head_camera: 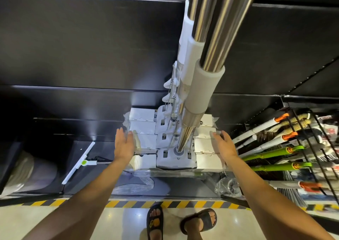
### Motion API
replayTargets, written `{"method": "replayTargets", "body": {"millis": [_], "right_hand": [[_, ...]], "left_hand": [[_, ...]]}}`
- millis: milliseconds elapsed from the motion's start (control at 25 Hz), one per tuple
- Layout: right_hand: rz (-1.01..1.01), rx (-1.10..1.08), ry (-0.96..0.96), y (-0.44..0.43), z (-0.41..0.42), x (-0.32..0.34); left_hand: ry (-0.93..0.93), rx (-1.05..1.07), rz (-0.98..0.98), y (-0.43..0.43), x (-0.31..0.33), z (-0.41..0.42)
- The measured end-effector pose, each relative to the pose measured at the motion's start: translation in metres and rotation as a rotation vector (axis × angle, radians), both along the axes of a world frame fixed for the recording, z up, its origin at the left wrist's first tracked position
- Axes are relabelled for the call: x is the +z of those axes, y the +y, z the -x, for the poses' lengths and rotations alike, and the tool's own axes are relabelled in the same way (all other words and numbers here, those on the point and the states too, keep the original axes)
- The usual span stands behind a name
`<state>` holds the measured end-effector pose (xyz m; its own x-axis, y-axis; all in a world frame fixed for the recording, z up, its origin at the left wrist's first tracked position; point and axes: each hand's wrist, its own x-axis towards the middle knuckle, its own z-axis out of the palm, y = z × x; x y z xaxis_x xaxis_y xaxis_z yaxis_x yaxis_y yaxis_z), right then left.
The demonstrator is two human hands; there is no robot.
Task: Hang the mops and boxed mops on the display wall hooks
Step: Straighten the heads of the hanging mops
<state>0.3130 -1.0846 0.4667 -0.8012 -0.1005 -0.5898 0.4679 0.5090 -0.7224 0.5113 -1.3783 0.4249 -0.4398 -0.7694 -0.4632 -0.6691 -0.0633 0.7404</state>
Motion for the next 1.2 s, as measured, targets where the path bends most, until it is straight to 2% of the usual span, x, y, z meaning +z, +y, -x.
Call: {"method": "replayTargets", "body": {"millis": [80,200,400,520,720,800,920,1080,1120,1200], "right_hand": [[0.041,0.022,-0.006,-0.009,0.006,-0.005],[0.073,0.027,0.001,-0.020,0.005,-0.004],[0.083,0.076,0.030,-0.021,0.018,-0.010],[0.091,0.095,0.057,-0.033,0.029,-0.008],[0.113,0.106,0.040,-0.027,0.069,-0.076],[0.112,0.057,0.001,-0.043,0.050,-0.028],[0.117,0.022,-0.032,-0.039,0.036,-0.008],[0.046,-0.021,-0.016,-0.002,-0.007,-0.001],[0.027,-0.032,-0.046,0.007,-0.019,-0.004],[0.030,-0.073,-0.163,0.016,-0.036,-0.016]], "left_hand": [[-0.017,-0.054,-0.099,-0.007,0.001,0.012],[0.008,0.002,-0.176,-0.005,0.001,0.022],[0.055,0.000,-0.118,-0.002,-0.005,0.015],[0.107,0.014,-0.156,-0.022,-0.010,0.028],[0.085,-0.043,-0.248,-0.041,-0.009,0.049],[0.124,-0.068,-0.253,-0.040,-0.002,0.046],[0.137,-0.079,-0.231,-0.038,0.005,0.031],[-0.011,0.083,-0.095,0.001,0.007,-0.042],[0.000,0.102,-0.133,0.014,0.006,-0.058],[0.060,0.164,-0.331,0.035,0.008,-0.069]]}}
